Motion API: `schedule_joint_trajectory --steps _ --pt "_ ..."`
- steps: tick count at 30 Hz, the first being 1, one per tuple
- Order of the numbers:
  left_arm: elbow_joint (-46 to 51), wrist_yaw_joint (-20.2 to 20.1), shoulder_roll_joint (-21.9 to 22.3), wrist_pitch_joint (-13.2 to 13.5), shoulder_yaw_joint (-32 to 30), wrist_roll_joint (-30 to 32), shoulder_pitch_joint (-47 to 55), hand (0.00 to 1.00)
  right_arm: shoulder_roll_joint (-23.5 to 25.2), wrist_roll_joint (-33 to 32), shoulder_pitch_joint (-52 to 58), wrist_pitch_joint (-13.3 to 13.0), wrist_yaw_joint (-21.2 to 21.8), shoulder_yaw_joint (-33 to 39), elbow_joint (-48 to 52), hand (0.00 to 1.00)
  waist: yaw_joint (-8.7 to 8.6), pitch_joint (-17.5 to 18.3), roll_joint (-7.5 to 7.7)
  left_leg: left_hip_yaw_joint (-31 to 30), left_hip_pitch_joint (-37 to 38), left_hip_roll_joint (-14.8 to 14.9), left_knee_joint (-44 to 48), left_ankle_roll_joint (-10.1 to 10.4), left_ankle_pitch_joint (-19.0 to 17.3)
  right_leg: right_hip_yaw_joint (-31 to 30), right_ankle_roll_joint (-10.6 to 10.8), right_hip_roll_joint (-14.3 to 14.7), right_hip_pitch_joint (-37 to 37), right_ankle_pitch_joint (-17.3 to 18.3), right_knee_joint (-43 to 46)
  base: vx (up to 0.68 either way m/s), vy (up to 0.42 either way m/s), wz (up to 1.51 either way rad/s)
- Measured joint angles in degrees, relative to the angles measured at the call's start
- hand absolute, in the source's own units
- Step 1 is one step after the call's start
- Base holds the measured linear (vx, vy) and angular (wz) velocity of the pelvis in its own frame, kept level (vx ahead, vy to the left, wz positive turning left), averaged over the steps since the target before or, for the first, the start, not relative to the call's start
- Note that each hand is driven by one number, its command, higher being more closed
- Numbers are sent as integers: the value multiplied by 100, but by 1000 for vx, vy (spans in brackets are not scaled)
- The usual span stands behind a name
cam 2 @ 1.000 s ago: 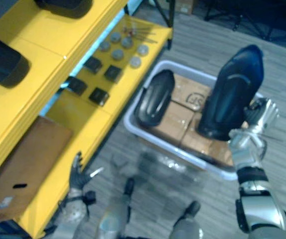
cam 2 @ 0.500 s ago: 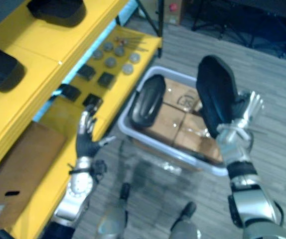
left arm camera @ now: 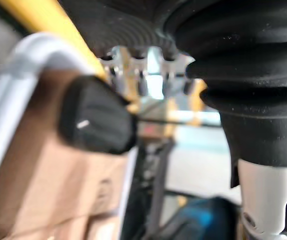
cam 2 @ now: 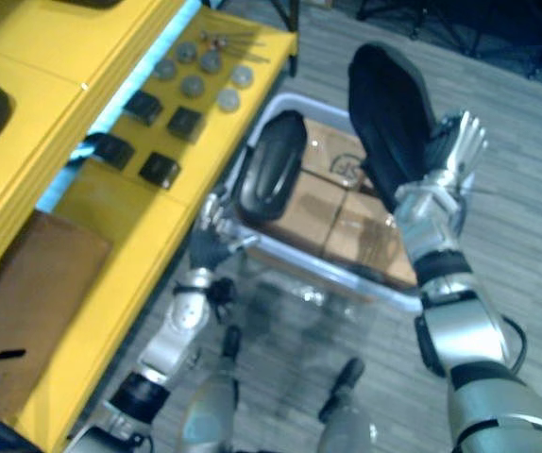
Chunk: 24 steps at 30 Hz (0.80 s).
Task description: Walk over and take plastic housings, then place them on the shelf
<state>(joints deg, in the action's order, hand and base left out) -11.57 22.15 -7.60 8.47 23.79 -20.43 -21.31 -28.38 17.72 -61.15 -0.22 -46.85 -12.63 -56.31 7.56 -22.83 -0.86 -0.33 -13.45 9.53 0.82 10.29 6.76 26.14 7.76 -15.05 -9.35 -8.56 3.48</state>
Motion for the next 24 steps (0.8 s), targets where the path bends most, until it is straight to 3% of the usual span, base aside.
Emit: schedule_joint_trajectory --steps 2,7,11,17,20,24 --pt "-606 -3 152 -80 -16 -372 -371 0 151 6 -208 -5 -71 0 6 100 -10 -36 58 100 -11 7 63 6 -5 -121 -6 5 -70 -24 0 0 -19 -20" --pt "-1711 53 361 -78 -138 -622 -1311 0 374 117 -282 -161 -78 0 414 100 -84 -181 289 278 -30 128 356 34 -178 -289 -30 101 -85 -41 -1 -6 -24 -19" --pt "-2405 198 364 92 -312 -826 -2045 0 719 158 -348 -347 -80 -59 837 100 -222 -261 433 446 -74 266 582 87 -346 -491 -88 223 -195 -85 -13 -22 -20 -28" --pt "-2635 287 365 402 -519 -1126 -2490 0 1089 355 -350 -580 -85 -291 1139 100 -472 -303 513 630 -30 369 583 94 -348 -641 -139 322 -260 -125 -39 6 -10 -16" --pt "-2797 332 372 539 -537 -1128 -2628 0 1195 370 -345 -636 -83 -438 1310 100 -521 -308 524 759 93 370 572 94 -348 -765 -149 323 -249 -136 -44 17 13 -19" --pt "-2821 392 387 650 -654 -1335 -2682 0 1274 401 -316 -896 -82 -531 1616 100 -560 -309 525 910 205 374 554 94 -348 -902 -146 327 -248 -156 -54 3 15 -15"
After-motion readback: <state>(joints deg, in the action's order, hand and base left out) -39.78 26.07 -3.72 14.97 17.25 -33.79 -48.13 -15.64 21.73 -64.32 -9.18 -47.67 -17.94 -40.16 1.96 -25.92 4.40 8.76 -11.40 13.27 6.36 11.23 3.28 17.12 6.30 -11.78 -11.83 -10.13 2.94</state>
